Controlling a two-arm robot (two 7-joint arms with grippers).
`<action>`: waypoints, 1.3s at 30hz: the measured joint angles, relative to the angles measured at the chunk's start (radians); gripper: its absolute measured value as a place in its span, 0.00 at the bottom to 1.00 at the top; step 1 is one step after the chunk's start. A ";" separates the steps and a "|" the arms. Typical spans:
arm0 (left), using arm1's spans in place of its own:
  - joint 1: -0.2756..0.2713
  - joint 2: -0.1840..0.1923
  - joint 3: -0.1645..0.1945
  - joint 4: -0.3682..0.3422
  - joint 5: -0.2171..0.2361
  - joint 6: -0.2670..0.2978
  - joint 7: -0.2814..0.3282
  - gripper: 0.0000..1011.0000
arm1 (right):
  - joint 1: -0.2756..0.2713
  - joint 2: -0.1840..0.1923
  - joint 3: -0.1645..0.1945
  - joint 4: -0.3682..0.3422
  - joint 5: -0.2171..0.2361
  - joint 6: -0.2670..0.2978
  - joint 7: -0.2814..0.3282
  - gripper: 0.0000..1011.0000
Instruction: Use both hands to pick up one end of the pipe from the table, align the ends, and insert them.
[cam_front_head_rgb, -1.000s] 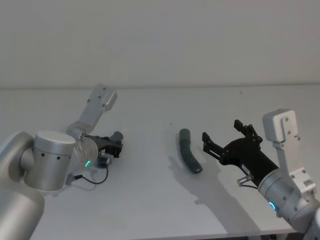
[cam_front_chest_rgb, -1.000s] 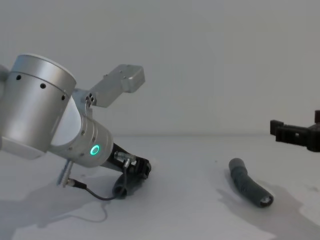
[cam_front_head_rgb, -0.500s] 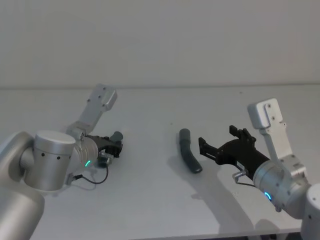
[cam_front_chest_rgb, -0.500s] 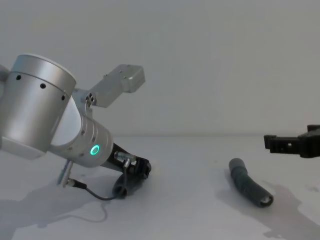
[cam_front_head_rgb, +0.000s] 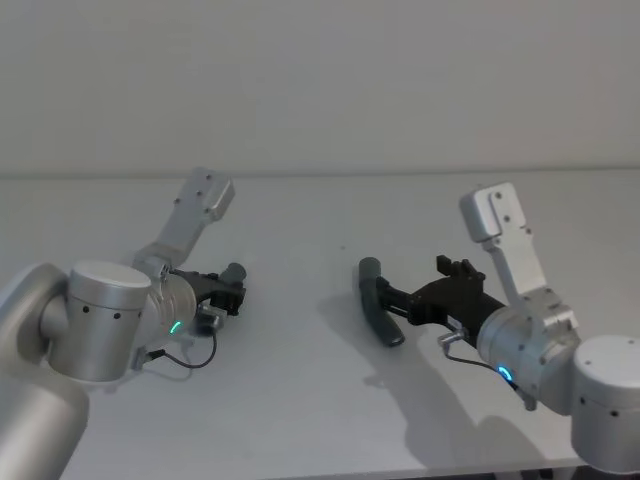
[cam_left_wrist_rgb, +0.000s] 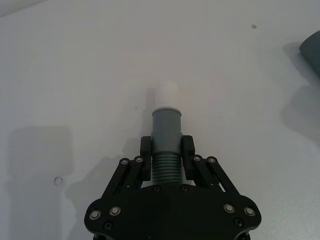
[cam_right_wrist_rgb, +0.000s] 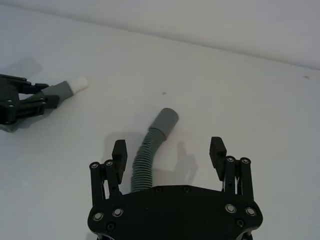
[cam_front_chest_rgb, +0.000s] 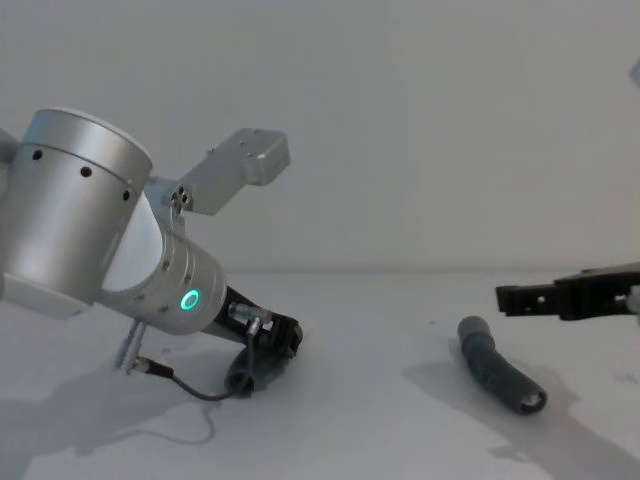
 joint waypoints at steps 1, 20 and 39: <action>0.000 0.000 0.000 0.000 0.000 0.000 0.000 0.32 | 0.004 -0.001 -0.003 0.003 -0.001 0.003 0.002 0.99; 0.000 0.000 0.000 0.000 0.000 0.000 0.000 0.32 | 0.096 -0.025 -0.071 0.114 -0.041 0.025 0.052 0.99; 0.000 0.000 0.000 0.000 0.000 0.000 0.000 0.32 | 0.122 -0.074 -0.086 0.177 -0.046 0.037 0.072 0.99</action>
